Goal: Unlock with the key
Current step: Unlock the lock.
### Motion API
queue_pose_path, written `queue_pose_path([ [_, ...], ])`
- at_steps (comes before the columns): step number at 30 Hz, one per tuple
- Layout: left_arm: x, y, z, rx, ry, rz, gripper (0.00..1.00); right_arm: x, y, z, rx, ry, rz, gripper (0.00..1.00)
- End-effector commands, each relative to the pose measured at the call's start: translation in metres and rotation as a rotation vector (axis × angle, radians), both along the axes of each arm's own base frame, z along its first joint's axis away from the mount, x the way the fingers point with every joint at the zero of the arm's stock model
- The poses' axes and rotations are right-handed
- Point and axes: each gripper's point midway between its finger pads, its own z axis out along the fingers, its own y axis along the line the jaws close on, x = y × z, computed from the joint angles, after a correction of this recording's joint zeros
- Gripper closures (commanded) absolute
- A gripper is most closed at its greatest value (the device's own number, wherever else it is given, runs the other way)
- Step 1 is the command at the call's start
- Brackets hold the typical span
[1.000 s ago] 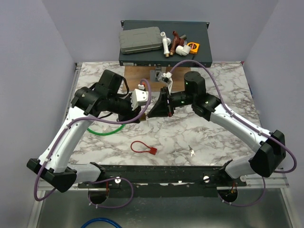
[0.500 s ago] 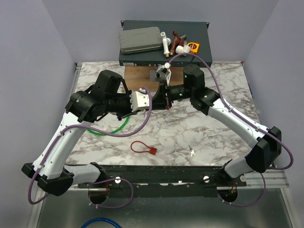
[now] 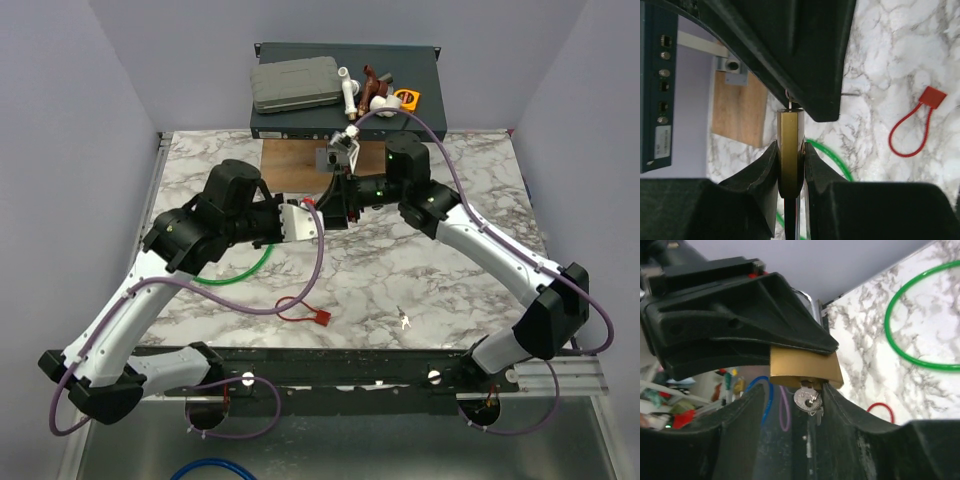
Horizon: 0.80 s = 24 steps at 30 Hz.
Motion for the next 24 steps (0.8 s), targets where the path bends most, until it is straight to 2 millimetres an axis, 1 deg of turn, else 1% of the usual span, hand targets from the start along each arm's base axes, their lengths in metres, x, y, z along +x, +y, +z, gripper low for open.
queue_pose_path([
  [1, -0.019, -0.029, 0.024, -0.164, 0.197, -0.054, 1.0, -0.009, -0.014, 0.022, -0.011, -0.217, -0.046, 0.42],
  [3, -0.036, -0.034, 0.017, -0.171, 0.362, -0.068, 1.0, -0.005, -0.025, 0.028, -0.006, -0.346, -0.113, 0.37],
  [6, -0.055, -0.038, 0.016, -0.185, 0.509, -0.105, 1.0, -0.01, -0.039, 0.042, 0.065, -0.51, -0.166, 0.32],
  [8, -0.063, -0.042, 0.022, -0.213, 0.583, -0.121, 1.0, -0.018, -0.042, 0.049, 0.11, -0.571, -0.154, 0.32],
  [9, -0.067, -0.045, 0.026, -0.226, 0.612, -0.132, 1.0, -0.018, -0.042, 0.052, 0.122, -0.582, -0.149, 0.32],
  [10, -0.072, -0.047, 0.029, -0.233, 0.645, -0.148, 1.0, -0.019, -0.04, 0.051, 0.122, -0.577, -0.135, 0.33],
  [13, -0.078, -0.051, 0.034, -0.244, 0.697, -0.18, 1.0, -0.016, -0.034, 0.044, 0.1, -0.551, -0.099, 0.36],
  [14, -0.082, -0.052, 0.034, -0.247, 0.709, -0.202, 1.0, -0.017, -0.033, 0.04, 0.09, -0.537, -0.088, 0.37],
  [16, -0.084, -0.053, 0.031, -0.253, 0.72, -0.218, 1.0, -0.019, -0.032, 0.038, 0.097, -0.525, -0.071, 0.4],
  [20, -0.082, -0.056, 0.028, -0.265, 0.727, -0.221, 1.0, -0.025, -0.032, 0.038, 0.113, -0.511, -0.047, 0.42],
  [24, -0.077, -0.06, 0.029, -0.289, 0.699, -0.229, 1.0, -0.026, -0.031, 0.029, 0.086, -0.472, -0.024, 0.5],
])
